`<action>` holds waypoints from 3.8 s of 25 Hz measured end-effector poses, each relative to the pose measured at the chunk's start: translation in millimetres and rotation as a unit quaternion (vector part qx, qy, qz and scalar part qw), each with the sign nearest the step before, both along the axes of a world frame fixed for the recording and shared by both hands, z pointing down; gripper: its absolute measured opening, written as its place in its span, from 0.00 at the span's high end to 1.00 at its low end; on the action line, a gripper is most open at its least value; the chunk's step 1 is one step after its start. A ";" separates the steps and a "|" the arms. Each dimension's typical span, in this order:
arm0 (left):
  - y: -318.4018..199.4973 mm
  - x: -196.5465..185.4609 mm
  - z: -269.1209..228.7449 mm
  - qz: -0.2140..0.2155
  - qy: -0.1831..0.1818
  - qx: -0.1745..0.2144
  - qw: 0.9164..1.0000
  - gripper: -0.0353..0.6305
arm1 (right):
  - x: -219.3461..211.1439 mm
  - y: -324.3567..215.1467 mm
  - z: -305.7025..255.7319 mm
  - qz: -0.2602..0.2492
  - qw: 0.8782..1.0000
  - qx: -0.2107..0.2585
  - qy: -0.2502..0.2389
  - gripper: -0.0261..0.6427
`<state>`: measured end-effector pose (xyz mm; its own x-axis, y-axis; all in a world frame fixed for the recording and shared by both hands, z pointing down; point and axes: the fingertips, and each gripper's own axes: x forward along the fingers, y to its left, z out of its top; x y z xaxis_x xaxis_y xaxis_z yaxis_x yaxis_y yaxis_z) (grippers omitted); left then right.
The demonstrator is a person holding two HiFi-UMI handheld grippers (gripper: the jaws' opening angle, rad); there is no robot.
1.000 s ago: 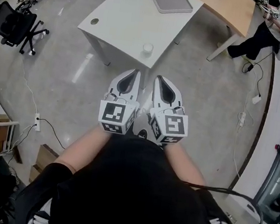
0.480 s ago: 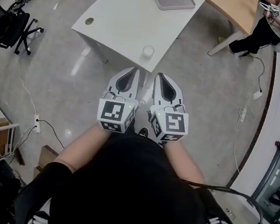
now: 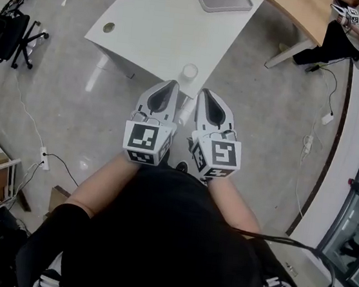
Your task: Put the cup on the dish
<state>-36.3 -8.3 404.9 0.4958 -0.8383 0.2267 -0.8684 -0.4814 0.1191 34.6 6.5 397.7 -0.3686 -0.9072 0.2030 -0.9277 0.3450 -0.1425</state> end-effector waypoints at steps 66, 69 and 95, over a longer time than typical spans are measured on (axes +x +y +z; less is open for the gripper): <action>-195.6 20.8 11.3 0.006 -0.009 0.006 1.000 0.95 | 8.6 -201.5 -0.6 -0.123 0.992 0.021 0.029 0.94; -205.0 20.5 19.1 -0.002 -0.022 0.004 1.000 0.95 | 1.5 -208.7 6.9 -0.159 0.987 0.017 0.022 0.94; -193.6 4.6 107.7 0.058 -0.049 -0.069 0.995 0.95 | -26.5 -177.6 105.2 -0.273 0.959 -0.049 0.051 0.94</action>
